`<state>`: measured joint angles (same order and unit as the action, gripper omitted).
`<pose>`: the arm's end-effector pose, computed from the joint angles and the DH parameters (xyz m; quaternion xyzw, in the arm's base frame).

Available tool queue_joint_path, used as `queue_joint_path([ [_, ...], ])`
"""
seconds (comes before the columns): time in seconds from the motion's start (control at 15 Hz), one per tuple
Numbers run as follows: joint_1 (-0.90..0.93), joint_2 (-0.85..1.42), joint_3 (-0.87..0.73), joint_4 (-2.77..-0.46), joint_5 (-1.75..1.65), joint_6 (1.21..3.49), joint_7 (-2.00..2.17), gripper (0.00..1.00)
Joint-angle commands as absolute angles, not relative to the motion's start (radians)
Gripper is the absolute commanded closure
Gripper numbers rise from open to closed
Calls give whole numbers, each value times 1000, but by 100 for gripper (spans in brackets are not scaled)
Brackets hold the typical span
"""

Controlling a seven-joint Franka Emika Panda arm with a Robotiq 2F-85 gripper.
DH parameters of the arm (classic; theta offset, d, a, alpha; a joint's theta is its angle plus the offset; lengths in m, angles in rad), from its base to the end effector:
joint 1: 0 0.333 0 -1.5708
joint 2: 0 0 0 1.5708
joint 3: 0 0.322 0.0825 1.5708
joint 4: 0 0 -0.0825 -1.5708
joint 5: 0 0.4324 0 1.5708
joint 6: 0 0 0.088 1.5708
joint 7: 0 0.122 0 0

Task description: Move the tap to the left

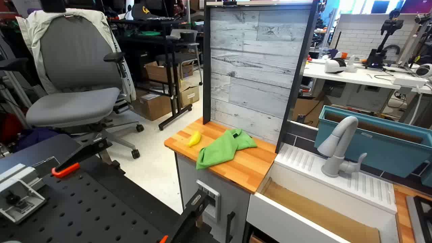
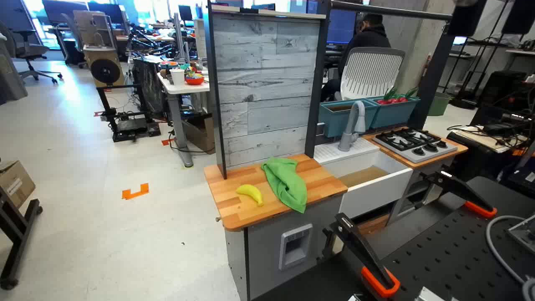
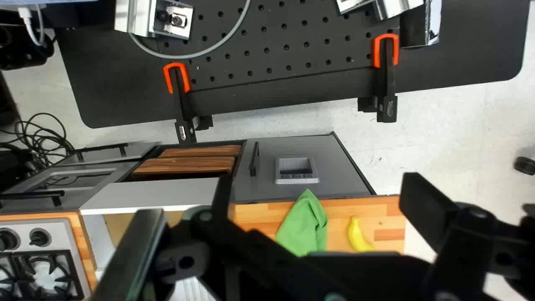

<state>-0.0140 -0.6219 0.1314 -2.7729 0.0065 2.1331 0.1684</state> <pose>0.3704 0.0362 0.3496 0.9985 -0.0398 -0.0062 0.0366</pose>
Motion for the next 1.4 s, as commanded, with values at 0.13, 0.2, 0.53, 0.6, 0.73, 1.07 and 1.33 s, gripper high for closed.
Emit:
queue_joint_path([
  [0.13,-4,-613,119,-2769,-2,2141,179,0],
  [0.2,-9,-594,119,-2758,-1,2147,186,0],
  [0.53,-45,-480,96,-2705,-13,2212,198,0],
  [0.6,-54,-442,84,-2683,-10,2237,197,0],
  [0.73,-71,-360,57,-2630,-2,2278,190,0],
  [1.07,-99,-102,-44,-2429,42,2350,144,0],
  [1.33,-128,109,-116,-2208,116,2329,81,0],
])
